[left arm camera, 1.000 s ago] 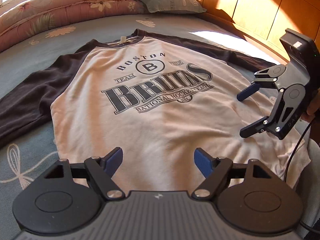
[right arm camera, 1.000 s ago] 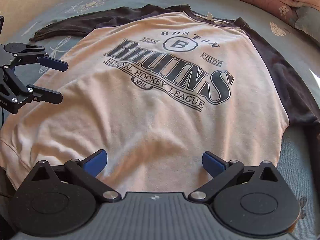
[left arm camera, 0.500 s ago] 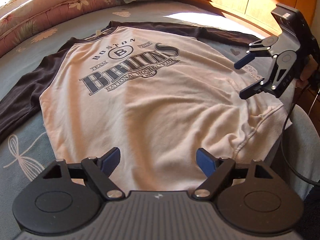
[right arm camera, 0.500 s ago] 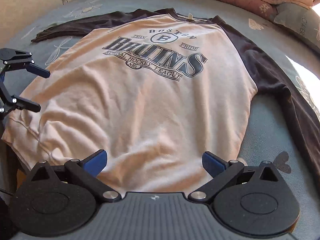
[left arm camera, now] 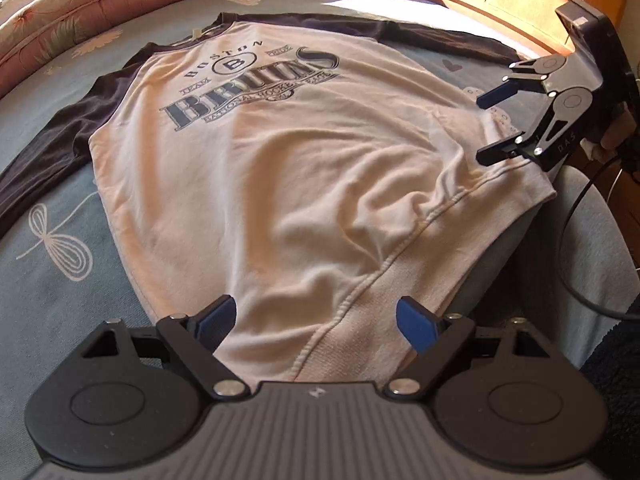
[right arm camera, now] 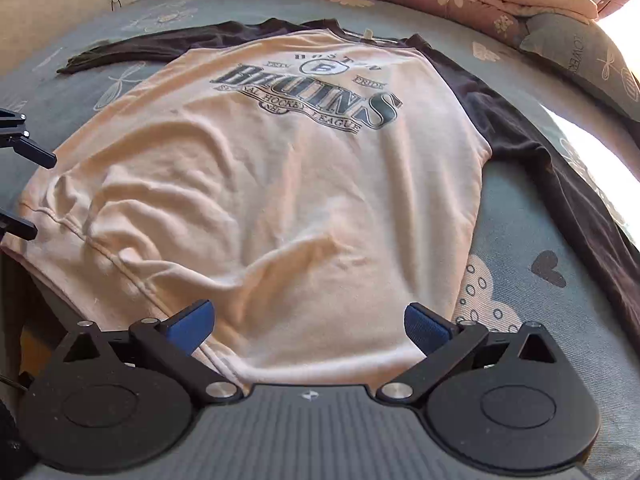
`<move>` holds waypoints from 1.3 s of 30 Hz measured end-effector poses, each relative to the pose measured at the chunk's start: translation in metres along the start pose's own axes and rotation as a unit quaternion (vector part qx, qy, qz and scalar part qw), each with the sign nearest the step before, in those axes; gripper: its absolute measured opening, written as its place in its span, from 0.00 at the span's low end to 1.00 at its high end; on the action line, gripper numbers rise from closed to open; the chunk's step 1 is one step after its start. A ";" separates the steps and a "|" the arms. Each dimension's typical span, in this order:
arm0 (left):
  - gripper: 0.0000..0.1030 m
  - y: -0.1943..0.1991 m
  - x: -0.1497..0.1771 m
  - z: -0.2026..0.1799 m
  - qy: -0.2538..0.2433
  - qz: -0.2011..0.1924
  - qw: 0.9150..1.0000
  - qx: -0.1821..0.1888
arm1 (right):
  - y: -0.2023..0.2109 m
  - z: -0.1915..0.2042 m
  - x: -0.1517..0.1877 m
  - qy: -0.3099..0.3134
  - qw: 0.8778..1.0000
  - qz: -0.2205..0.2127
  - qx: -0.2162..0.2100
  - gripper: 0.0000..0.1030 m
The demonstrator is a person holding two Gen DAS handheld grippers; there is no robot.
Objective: Fold clothes
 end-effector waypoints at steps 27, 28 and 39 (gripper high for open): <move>0.85 -0.024 -0.029 0.094 0.174 -0.046 0.977 -0.111 | 0.012 0.027 0.044 -0.086 0.992 -0.069 0.067 1.00; 0.85 -0.022 -0.032 0.100 0.183 -0.051 0.976 -0.110 | 0.012 0.027 0.044 -0.086 0.991 -0.071 0.068 1.00; 0.85 -0.072 -0.126 0.172 0.259 -0.130 0.955 -0.057 | 0.011 0.027 0.043 -0.088 0.991 -0.074 0.071 1.00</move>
Point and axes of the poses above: each gripper's, at about its wrist camera, not at the fingertips, and y roughly against the way its jaws point, z to its left, x to its underside, the point moved 6 cm from there along -y, roughly the way its jaws point, and after that the axes turned 15 degrees about -z, right-handed, at the moved point
